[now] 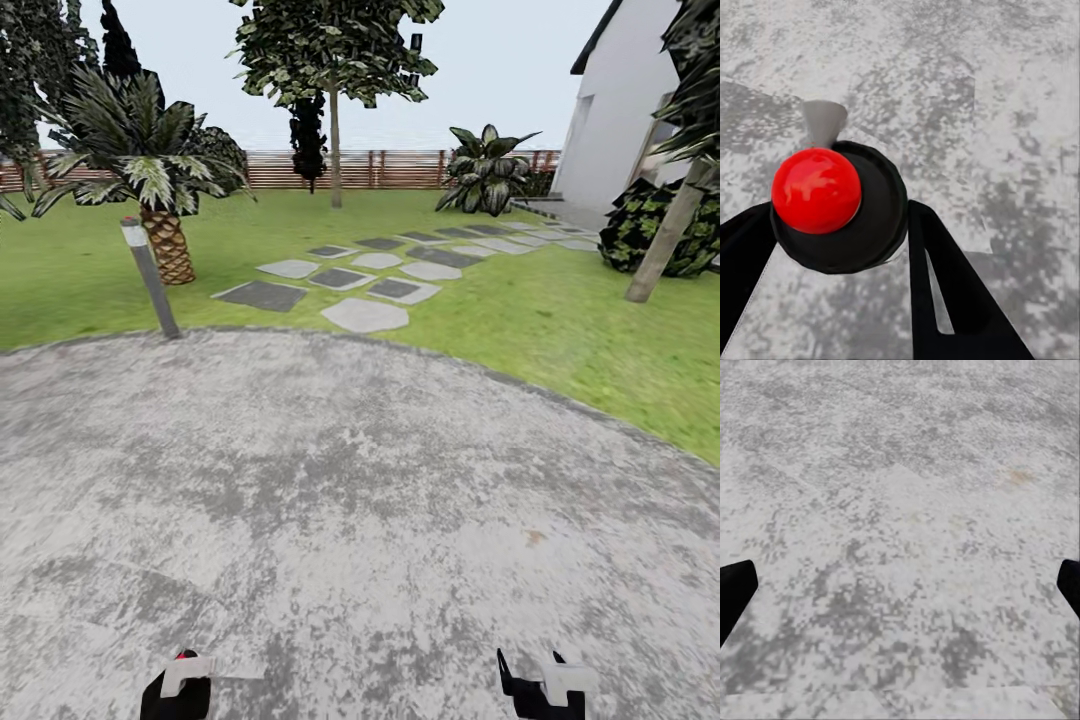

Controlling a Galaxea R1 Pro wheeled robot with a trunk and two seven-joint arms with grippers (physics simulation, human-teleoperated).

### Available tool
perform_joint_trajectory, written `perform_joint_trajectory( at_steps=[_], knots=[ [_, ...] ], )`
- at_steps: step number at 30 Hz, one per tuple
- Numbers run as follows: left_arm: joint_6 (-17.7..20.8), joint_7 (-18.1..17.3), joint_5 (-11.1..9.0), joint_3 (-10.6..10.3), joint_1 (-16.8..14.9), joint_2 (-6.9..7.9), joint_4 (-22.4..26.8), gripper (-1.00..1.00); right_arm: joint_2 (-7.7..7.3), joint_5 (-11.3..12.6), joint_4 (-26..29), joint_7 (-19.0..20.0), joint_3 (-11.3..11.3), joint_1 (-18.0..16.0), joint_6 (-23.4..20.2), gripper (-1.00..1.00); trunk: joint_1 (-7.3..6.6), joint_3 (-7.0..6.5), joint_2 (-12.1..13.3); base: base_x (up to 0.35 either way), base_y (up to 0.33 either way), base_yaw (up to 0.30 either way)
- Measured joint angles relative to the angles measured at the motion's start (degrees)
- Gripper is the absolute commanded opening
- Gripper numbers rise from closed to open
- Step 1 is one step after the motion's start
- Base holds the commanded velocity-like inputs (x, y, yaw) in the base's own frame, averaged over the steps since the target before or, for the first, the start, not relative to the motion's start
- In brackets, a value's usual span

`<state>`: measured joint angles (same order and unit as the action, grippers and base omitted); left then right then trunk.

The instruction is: In the garden, pick up the pesticide atomizer on the floor and spray pesticide onto both trees until each tree trunk is fully covered.

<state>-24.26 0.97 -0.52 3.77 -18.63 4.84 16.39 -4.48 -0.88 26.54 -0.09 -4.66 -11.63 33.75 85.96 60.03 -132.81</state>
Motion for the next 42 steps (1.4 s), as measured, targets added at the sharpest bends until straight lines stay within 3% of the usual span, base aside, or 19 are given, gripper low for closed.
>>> perform_joint_trajectory(
  at_steps=[42],
  knots=[
    [-0.1,0.0,0.0,0.0,0.0,0.0,0.0,-1.0,-0.17,0.0,-1.0,0.0,0.0,0.0,0.0,1.0,0.0,0.0,0.0,0.338,0.0,0.002]
  ],
)
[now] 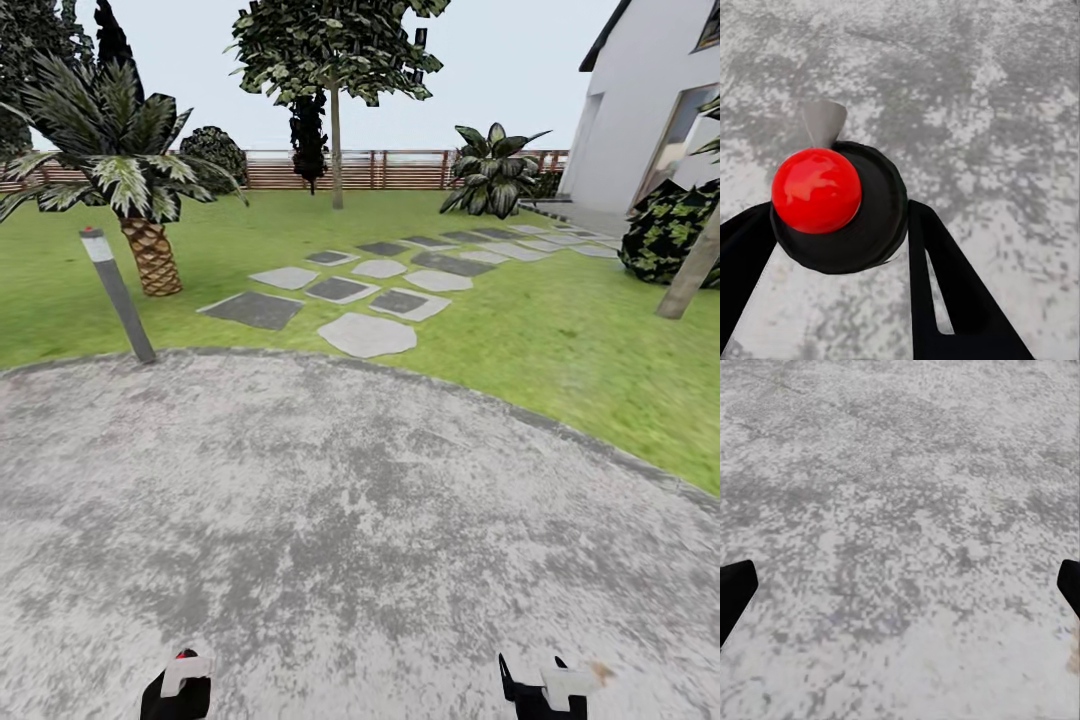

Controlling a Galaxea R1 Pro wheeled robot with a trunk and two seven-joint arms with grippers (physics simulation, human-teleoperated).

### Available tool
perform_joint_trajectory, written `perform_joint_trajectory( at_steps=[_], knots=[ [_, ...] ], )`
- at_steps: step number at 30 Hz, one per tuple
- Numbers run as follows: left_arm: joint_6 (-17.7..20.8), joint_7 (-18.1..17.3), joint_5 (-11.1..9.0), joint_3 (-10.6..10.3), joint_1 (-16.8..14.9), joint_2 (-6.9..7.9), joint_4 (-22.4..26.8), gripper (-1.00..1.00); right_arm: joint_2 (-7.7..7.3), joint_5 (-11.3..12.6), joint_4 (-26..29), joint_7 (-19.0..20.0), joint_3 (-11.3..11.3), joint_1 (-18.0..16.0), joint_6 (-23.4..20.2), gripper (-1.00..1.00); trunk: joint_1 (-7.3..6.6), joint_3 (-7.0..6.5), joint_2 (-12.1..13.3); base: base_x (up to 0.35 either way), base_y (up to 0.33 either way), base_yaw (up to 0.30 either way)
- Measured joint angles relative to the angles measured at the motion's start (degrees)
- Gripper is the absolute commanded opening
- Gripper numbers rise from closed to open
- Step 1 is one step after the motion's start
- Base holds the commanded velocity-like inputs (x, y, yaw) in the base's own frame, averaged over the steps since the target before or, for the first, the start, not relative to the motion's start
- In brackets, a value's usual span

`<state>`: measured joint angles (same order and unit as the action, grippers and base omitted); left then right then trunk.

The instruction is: In the garden, pick up the pesticide atomizer on the floor and spray pesticide onto both trees until each tree trunk is fully covered.

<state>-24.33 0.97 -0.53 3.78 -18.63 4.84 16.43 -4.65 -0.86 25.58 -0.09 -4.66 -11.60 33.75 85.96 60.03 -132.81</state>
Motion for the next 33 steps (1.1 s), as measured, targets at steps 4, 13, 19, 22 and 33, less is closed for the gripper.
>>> perform_joint_trajectory(
  at_steps=[4,13,19,22,33],
  knots=[
    [0.0,0.0,0.0,0.0,0.0,0.0,0.0,-1.0,0.0,0.0,0.0,0.0,0.0,0.0,0.0,1.0,0.0,0.0,0.0,0.338,0.0,0.0],
    [0.0,0.0,0.0,0.0,0.0,0.0,-0.1,-1.0,0.0,0.0,0.0,0.0,0.0,0.0,0.0,1.0,0.0,-0.58,0.0,0.338,0.0,0.0],
    [-0.1,0.0,0.0,4.5,0.0,0.0,-0.1,-1.0,0.0,0.0,-0.1,0.1,0.0,0.0,0.0,1.0,0.0,-1.1,0.0,0.338,0.0,0.0],
    [-0.1,-0.1,0.1,5.7,0.0,0.0,-0.1,-1.0,0.0,0.0,-0.1,0.1,0.0,0.0,0.0,1.0,0.0,-1.3,0.0,0.338,0.0,0.0],
    [-0.3,-0.1,0.1,6.1,0.7,-0.02,-0.1,-1.0,-0.09,0.1,-0.1,0.0,0.0,0.0,0.0,1.0,0.0,-1.39,0.0,0.338,0.0,0.0]
  ],
)
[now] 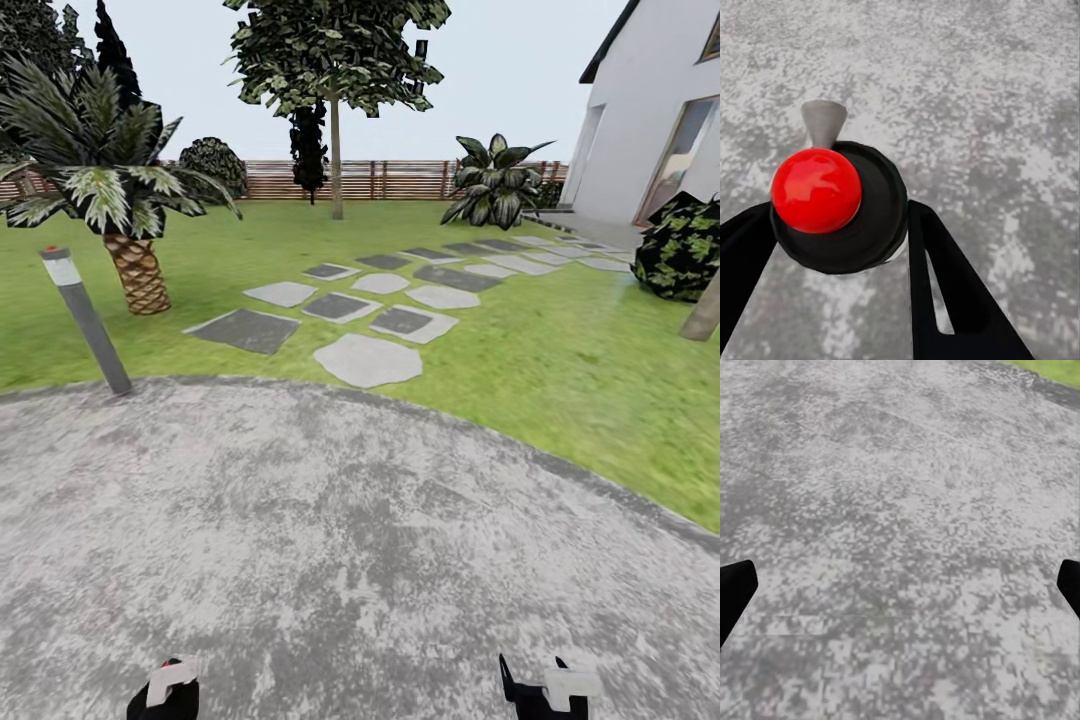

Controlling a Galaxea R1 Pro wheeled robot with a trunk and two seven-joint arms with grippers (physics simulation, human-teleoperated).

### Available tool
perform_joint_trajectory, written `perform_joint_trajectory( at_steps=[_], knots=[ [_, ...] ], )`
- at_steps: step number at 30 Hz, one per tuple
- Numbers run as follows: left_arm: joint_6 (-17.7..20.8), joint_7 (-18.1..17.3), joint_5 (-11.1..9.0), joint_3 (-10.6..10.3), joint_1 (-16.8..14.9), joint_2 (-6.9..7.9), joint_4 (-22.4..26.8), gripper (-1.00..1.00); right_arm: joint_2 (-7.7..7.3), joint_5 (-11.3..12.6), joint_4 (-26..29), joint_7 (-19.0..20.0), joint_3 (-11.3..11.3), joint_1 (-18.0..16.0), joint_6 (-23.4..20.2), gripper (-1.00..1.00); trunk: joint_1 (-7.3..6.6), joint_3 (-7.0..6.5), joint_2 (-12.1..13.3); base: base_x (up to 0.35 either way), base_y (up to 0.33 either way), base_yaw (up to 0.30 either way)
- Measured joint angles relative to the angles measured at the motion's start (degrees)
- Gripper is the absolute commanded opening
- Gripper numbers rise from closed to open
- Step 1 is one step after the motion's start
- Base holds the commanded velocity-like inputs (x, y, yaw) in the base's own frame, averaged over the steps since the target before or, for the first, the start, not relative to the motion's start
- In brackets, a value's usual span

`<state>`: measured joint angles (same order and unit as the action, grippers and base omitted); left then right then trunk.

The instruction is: In the garden, pick up the pesticide atomizer on the floor and spray pesticide onto both trees until each tree trunk is fully covered.

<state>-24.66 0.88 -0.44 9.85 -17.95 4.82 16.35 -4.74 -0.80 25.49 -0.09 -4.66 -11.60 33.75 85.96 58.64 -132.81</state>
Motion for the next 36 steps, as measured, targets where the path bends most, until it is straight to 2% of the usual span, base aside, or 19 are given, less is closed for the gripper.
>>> perform_joint_trajectory(
  at_steps=[7,29,36],
  knots=[
    [-4.3,0.0,-0.1,0.1,0.9,-0.06,0.0,-1.0,0.06,0.0,-0.1,0.0,0.0,0.0,0.0,1.0,0.0,0.0,0.0,0.338,0.0,0.0],
    [-4.5,0.0,0.0,0.1,1.0,-0.05,0.0,-1.0,0.17,0.0,-1.1,0.0,0.0,0.0,0.0,1.0,0.0,0.0,0.0,0.338,0.0,0.0],
    [-4.5,0.0,0.0,0.1,1.0,-0.04,0.0,-1.0,0.17,0.0,-1.1,0.0,0.0,0.0,0.0,1.0,0.0,-0.39,0.0,0.338,0.0,0.0]
  ],
)
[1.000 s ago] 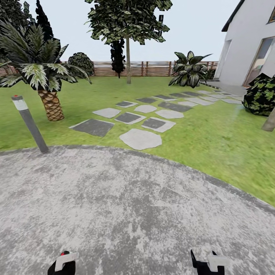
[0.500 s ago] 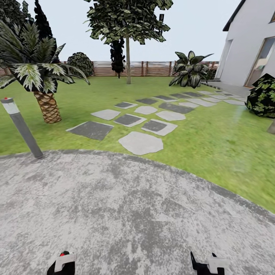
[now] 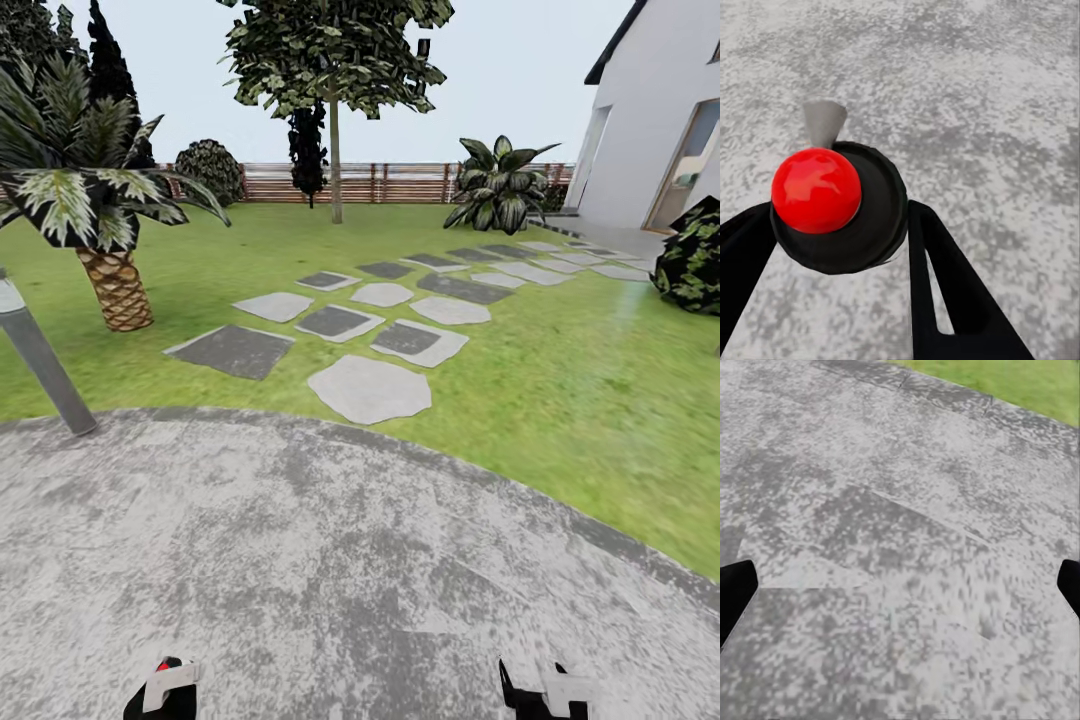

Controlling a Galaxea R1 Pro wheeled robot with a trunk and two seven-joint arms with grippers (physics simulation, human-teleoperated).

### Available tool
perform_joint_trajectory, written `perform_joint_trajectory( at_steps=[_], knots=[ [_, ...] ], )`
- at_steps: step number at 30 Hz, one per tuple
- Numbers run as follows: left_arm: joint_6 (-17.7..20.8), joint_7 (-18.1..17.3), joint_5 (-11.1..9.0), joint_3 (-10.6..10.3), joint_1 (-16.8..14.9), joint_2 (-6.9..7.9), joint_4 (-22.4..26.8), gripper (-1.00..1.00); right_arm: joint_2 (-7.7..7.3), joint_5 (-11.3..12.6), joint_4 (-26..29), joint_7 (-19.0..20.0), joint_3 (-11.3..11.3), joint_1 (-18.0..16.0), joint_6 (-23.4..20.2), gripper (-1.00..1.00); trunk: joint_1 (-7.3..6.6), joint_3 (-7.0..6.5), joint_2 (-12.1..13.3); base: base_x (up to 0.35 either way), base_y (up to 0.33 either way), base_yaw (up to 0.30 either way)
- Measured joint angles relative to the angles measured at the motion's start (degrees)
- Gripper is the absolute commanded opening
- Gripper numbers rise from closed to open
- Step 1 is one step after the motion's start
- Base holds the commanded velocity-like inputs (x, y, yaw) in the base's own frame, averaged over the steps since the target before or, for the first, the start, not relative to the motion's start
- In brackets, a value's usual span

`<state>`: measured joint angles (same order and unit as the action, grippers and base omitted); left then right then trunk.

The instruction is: In the garden, pick up the pesticide atomizer on the floor and spray pesticide onto both trees until each tree trunk is fully covered.

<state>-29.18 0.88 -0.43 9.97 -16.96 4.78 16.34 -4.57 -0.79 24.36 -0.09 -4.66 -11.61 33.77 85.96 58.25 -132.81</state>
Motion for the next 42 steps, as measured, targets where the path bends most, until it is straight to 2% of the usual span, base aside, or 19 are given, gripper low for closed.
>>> perform_joint_trajectory(
  at_steps=[7,42],
  knots=[
    [0.0,0.0,-0.1,0.0,0.0,0.0,0.0,-1.0,0.0,0.0,0.0,0.0,0.0,0.0,0.0,1.0,0.0,-0.39,0.0,0.338,0.0,0.0],
    [0.0,0.0,-0.1,0.0,0.0,-0.01,0.0,-1.0,0.0,0.0,0.1,0.0,0.0,0.0,0.0,1.0,0.0,-0.41,0.0,0.338,0.0,0.0]
  ],
)
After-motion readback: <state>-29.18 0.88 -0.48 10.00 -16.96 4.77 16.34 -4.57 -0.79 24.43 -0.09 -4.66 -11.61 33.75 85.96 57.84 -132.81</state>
